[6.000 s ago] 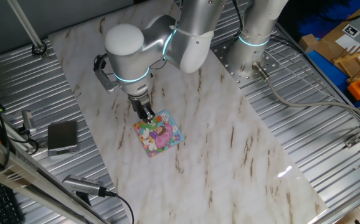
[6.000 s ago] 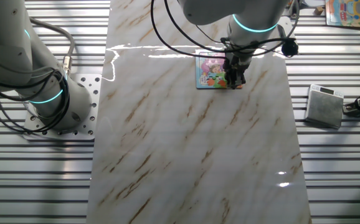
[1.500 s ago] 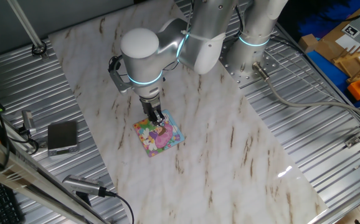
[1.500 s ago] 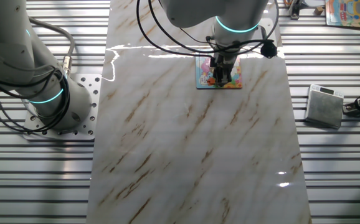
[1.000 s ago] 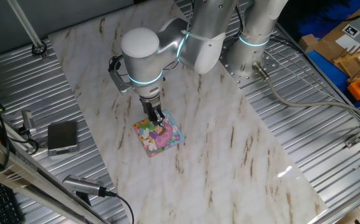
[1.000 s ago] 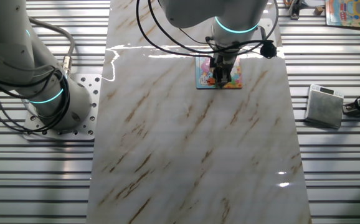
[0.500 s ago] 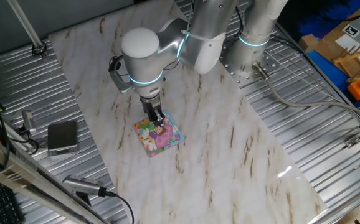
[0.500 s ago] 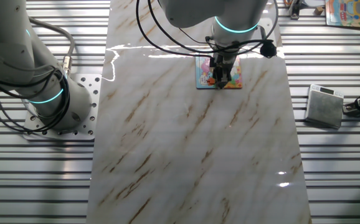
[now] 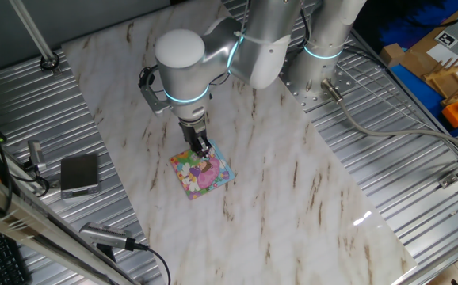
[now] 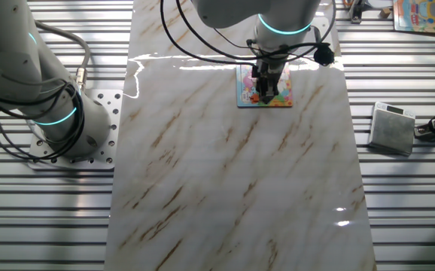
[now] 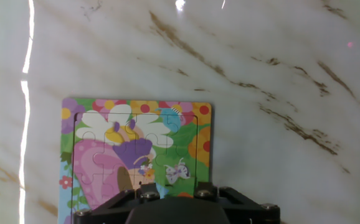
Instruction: Assemble one piece of a puzzle
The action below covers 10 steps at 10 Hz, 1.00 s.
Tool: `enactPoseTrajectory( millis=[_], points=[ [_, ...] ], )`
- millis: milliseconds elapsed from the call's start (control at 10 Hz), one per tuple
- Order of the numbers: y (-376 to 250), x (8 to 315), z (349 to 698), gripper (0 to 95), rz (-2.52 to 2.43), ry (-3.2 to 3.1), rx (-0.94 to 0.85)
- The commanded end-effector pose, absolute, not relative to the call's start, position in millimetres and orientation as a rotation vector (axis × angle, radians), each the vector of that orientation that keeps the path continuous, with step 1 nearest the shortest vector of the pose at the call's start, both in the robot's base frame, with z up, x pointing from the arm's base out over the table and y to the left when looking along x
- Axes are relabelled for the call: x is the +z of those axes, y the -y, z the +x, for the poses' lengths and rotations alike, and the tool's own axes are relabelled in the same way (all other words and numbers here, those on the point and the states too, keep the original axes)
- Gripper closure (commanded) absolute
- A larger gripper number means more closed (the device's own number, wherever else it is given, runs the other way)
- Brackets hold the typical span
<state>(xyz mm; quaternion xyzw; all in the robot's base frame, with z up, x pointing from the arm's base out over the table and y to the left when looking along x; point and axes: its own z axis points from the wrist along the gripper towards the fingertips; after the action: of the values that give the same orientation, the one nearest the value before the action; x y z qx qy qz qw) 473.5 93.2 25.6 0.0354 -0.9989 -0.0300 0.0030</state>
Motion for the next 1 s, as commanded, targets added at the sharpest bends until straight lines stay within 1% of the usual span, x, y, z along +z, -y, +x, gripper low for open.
enactPoseTrajectory(
  millis=[100, 500, 1000],
  points=[
    [-94.0, 24.9, 474.6, 95.0, 0.115, 3.128, -0.113],
    [-95.9, 26.9, 472.5, 95.0, 0.109, 3.127, -0.144],
    [-100.7, 22.5, 469.7, 95.0, 0.091, 3.129, -0.158]
  ],
)
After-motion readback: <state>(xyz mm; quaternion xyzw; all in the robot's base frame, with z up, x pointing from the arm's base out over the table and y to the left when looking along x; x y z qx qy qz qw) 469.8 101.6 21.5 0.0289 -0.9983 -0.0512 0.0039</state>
